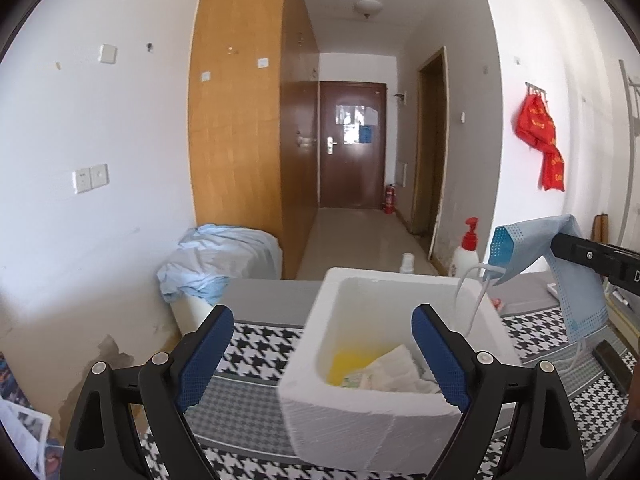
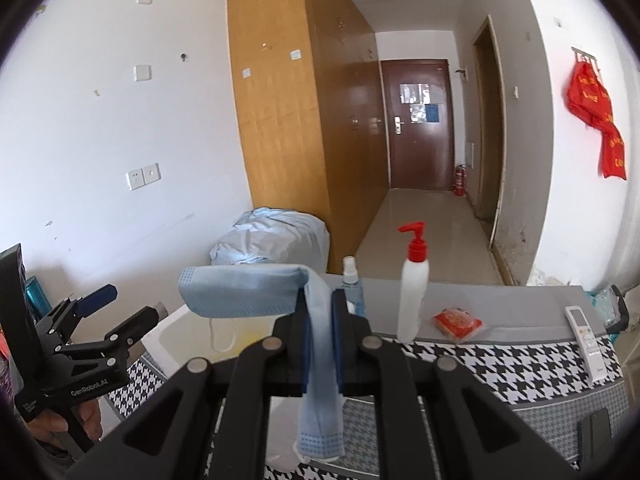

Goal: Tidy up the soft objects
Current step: 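Open the left tool over the foam box to drop the foam stick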

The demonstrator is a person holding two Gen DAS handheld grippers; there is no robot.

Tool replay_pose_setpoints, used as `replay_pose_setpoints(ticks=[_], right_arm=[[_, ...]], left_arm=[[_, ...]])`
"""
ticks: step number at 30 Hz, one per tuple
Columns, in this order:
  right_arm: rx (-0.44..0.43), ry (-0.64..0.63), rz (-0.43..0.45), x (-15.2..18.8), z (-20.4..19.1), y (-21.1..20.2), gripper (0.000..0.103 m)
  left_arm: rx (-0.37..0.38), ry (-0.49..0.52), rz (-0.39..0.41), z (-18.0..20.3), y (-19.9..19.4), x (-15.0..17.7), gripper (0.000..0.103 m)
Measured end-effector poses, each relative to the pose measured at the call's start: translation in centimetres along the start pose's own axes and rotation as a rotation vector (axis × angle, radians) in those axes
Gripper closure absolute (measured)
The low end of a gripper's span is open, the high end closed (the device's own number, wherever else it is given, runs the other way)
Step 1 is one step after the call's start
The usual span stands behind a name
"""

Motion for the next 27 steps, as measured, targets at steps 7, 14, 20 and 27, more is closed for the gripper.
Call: replay_pose_setpoints(ticks=[7,14,20,27], right_arm=[[-0.02,-0.01,-0.021,-0.2,-1.1,1.0,0.09],[-0.041,-0.035,-0.032,-0.5,-2.7,1.8,0.09],[-0.05,-0.046,-0.057,-0.5,-3.6,3.2,0.09],[-0.063,-0.054,-0.079,-0.4,-4.3,4.6,0.09]], left_arm=[[-0.023,-0.005,-0.01,-1.1,-0.2,0.4,0.012],[-0.038,-0.015,-0.005,-2.1,-0.6,0.5,0.012],[-0.058,-0.039,-0.002,-3.4,-1.1,0.8,0.012],[-0.072,-0.046,-0.011,-4.3,-1.5,1.4,0.012]])
Point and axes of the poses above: each gripper's, at about its wrist camera, not at the fingertips, and y roughly the way its jaws point, z to its right, x to its underside, the point moved 1 cm from there along y, roughly the way its jaws point, and after that the axes turned 5 degrees about z, right-handed, at the moved point
